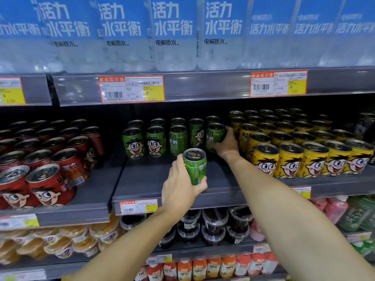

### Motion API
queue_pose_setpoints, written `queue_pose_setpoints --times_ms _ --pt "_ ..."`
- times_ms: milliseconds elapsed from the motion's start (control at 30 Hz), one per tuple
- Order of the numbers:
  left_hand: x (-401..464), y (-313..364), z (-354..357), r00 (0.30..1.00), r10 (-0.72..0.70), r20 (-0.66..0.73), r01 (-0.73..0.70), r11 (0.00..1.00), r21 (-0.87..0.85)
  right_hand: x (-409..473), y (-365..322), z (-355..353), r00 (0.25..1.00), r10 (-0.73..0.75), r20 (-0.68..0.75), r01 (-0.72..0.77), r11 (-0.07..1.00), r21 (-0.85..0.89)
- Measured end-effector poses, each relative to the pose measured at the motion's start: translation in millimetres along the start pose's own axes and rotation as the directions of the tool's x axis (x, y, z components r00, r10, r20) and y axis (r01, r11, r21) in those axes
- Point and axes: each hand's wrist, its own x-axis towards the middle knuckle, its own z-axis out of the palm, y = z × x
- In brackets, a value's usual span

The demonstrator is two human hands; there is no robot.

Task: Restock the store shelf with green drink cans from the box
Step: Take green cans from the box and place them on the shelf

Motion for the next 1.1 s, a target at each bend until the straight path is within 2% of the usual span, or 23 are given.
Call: queue_pose_setpoints --times_ms 133,200,400,533,633,733,800,967,1100 --pt "0 2 -2 1.000 -0.014 0.009 0.014 1.000 -0.005 -13 -2 -4 0.998 0.058 0.008 -0.058 0.998 -0.011" --pt "-1 4 -3 1.000 -0.022 0.010 0.023 1.000 -0.016 -25 -6 -10 0.995 0.064 0.070 -0.058 0.994 -0.088" --pt "-2 7 -6 0.999 -0.036 0.018 0.036 0.998 -0.047 -69 -16 -49 0.913 0.106 0.394 0.083 0.898 -0.433" --pt "-5 8 -8 0.999 -0.049 0.013 0.049 0.997 -0.063 -102 -14 -66 0.847 0.131 0.515 0.261 0.742 -0.618" --pt "-5 7 -6 0.998 -0.054 0.012 0.055 0.996 -0.072 -119 -9 -67 0.847 0.086 0.525 0.329 0.692 -0.643" --pt "-5 7 -5 0.998 -0.056 0.009 0.056 0.997 -0.062 -132 -5 -62 0.886 0.033 0.463 0.311 0.699 -0.644" --pt "-5 8 -5 0.999 -0.052 0.006 0.053 0.996 -0.071 -139 -2 -58 0.907 -0.027 0.421 0.332 0.660 -0.673" --pt "-6 4 -9 1.000 -0.024 0.020 0.027 0.987 -0.158 -144 5 -52 0.922 -0.067 0.382 0.340 0.611 -0.715" --pt "-1 3 -12 0.989 -0.127 0.080 0.144 0.957 -0.250 -146 4 -53 0.918 -0.061 0.391 0.345 0.606 -0.717"
